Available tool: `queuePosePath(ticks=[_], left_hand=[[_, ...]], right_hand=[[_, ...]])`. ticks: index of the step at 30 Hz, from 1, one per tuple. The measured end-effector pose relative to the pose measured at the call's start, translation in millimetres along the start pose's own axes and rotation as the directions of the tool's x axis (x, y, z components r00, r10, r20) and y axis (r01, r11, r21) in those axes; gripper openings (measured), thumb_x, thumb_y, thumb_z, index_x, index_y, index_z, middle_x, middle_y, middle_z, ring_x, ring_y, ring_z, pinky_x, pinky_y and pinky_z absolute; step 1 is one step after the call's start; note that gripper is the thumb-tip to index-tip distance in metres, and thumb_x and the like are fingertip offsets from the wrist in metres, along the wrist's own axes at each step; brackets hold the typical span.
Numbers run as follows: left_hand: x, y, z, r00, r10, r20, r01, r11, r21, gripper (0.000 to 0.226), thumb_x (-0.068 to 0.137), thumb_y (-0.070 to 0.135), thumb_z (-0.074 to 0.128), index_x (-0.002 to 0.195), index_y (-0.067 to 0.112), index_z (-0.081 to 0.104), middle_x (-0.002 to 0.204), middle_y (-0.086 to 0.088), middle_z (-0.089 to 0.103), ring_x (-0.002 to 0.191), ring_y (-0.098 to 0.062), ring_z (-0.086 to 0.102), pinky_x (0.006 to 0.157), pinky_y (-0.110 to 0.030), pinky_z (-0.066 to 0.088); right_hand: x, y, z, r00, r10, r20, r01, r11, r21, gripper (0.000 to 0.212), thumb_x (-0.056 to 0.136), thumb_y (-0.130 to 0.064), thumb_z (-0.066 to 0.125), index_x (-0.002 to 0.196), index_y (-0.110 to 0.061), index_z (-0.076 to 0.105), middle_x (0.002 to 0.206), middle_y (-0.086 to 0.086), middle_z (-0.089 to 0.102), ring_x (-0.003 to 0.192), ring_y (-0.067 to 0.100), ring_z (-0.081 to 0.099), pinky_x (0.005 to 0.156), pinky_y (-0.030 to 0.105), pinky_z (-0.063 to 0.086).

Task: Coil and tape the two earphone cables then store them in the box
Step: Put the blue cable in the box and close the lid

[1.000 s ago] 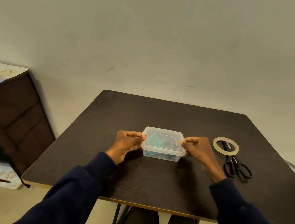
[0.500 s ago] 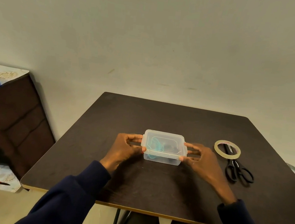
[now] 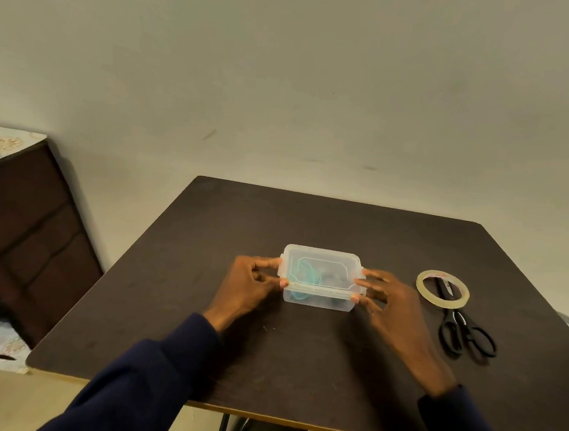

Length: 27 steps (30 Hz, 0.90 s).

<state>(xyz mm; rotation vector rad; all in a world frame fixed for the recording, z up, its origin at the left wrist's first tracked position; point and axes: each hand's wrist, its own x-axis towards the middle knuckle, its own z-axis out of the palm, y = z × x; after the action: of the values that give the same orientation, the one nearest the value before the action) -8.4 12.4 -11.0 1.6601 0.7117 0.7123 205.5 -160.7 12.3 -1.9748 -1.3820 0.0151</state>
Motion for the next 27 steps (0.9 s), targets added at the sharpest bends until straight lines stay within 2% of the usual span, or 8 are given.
queuePosePath(ticks=[2,4,11,17,20,27], left_hand=[[8,3,2,1.000,0.011,-0.007,-0.011,1.000,0.008,0.035,0.084,0.024,0.079,0.118,0.019,0.073,0.123,0.006,0.072,0.105,-0.010,0.072,0.092,-0.040,0.060],[16,4,5,1.000,0.028,-0.015,-0.027,0.999,0.029,0.036,0.084,0.022,0.079,0.119,0.018,0.073,0.125,0.004,0.071,0.105,-0.010,0.072,0.090,-0.038,0.060],[36,6,11,0.999,0.042,-0.023,-0.041,0.998,0.041,0.037,0.085,0.019,0.077,0.122,0.013,0.071,0.127,0.001,0.070,0.111,-0.015,0.070,0.095,-0.041,0.058],[43,4,12,0.999,0.029,-0.017,-0.028,0.998,0.062,0.036,0.086,0.021,0.077,0.122,0.017,0.071,0.126,0.002,0.070,0.108,-0.012,0.071,0.094,-0.040,0.058],[47,8,12,0.999,0.044,-0.008,-0.043,0.993,0.109,0.036,0.087,0.021,0.076,0.123,0.017,0.071,0.127,0.002,0.070,0.107,-0.011,0.070,0.093,-0.034,0.059],[48,8,10,0.999,0.009,0.037,-0.011,0.998,0.065,0.034,0.087,0.023,0.076,0.120,0.019,0.071,0.125,0.004,0.071,0.102,-0.008,0.072,0.093,-0.036,0.059]], right_hand=[[8,3,2,1.000,0.016,-0.004,-0.016,1.000,-0.002,0.034,0.084,-0.014,0.077,0.117,-0.010,0.072,0.132,0.010,0.063,0.113,0.020,0.065,0.095,0.025,0.053],[16,8,2,0.999,0.035,-0.003,-0.035,0.999,-0.006,0.035,0.084,-0.013,0.077,0.119,-0.009,0.071,0.133,0.010,0.062,0.113,0.020,0.065,0.094,0.023,0.050],[33,16,4,0.997,0.071,-0.011,-0.071,0.997,-0.014,0.035,0.087,-0.016,0.075,0.120,-0.009,0.070,0.133,0.012,0.062,0.114,0.023,0.064,0.098,0.034,0.054],[39,19,4,0.997,0.077,0.023,-0.077,0.997,-0.032,0.035,0.088,-0.017,0.073,0.121,-0.009,0.070,0.134,0.011,0.061,0.116,0.023,0.063,0.100,0.034,0.053],[42,18,3,0.996,0.078,0.036,-0.077,0.997,-0.032,0.035,0.088,-0.019,0.073,0.121,-0.010,0.070,0.133,0.011,0.061,0.115,0.023,0.063,0.099,0.034,0.053],[46,25,7,0.992,0.107,0.063,-0.105,0.994,-0.032,0.034,0.088,-0.024,0.072,0.121,-0.013,0.070,0.134,0.008,0.060,0.113,0.019,0.063,0.097,0.026,0.051]])
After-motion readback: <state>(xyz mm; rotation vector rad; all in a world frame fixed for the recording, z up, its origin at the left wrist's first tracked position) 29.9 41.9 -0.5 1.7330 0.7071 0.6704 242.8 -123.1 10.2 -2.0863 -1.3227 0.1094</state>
